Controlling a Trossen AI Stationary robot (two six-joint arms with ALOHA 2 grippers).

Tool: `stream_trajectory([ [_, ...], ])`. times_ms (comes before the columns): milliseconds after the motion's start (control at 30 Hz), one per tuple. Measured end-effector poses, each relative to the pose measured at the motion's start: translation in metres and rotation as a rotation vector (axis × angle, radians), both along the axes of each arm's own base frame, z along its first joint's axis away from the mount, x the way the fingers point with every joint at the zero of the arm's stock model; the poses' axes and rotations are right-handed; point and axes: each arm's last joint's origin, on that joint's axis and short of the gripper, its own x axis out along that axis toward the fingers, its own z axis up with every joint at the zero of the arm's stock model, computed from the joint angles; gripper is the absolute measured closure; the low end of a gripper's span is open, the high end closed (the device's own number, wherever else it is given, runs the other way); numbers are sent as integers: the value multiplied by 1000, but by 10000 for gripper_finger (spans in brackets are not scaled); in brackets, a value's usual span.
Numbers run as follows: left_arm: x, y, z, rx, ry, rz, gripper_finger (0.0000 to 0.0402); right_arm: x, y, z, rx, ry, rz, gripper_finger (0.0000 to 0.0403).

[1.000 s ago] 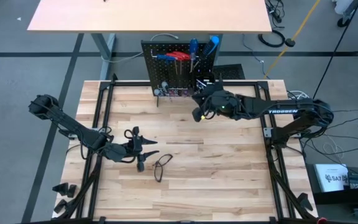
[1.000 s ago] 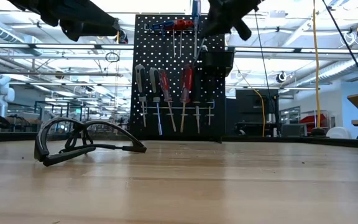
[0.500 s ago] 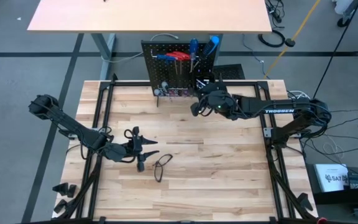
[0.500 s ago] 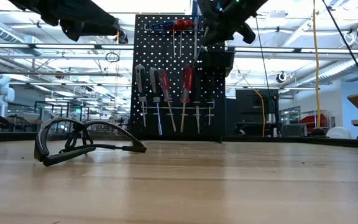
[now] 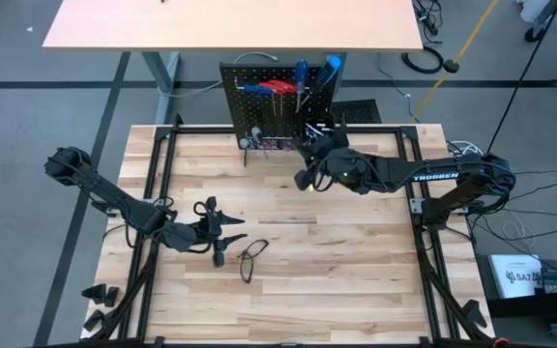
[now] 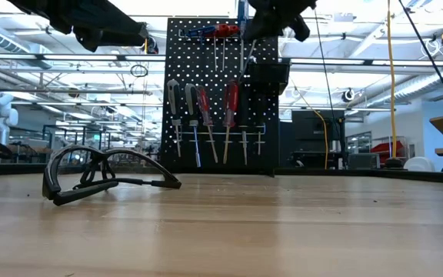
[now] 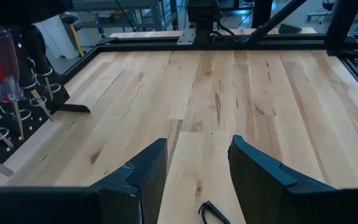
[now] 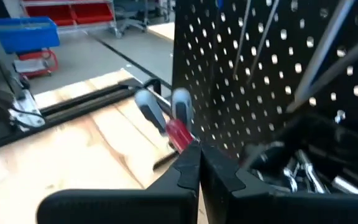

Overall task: Hang tools onto peg board
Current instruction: Put the extension bar into the black bin on the peg board

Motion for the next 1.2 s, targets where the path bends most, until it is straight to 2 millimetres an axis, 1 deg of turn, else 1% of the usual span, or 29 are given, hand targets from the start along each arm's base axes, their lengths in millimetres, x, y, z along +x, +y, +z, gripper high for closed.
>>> stream_trajectory([
  [167, 0, 0, 0, -2, -1, 0, 229, 4, -2, -15, 28, 72, -37, 403],
  [333, 0, 0, 0, -21, -1, 8, 229, 7, -5, -22, -23, 103, -136, 403],
  [433, 0, 0, -1, -20, 2, 8, 229, 7, -5, -23, -31, 100, -177, 403],
  [633, 0, 0, -1, -16, 8, 8, 229, 2, 0, -17, -116, 71, -370, 402],
  [800, -1, 0, -1, -12, 11, 7, 229, 0, 3, -17, -151, 85, -426, 402],
  [900, -1, 0, -2, -8, 13, 6, 229, 0, 2, -12, -157, 87, -437, 402],
  [967, -1, 0, -2, -8, 13, 6, 229, -1, 2, -6, -179, 100, -477, 402],
  [1067, -1, 0, -2, -9, 13, 7, 229, -3, 1, 9, -200, 118, -512, 402],
  [1200, -1, 0, -2, -9, 12, 7, 229, -4, 2, 29, -205, 125, -505, 403],
])
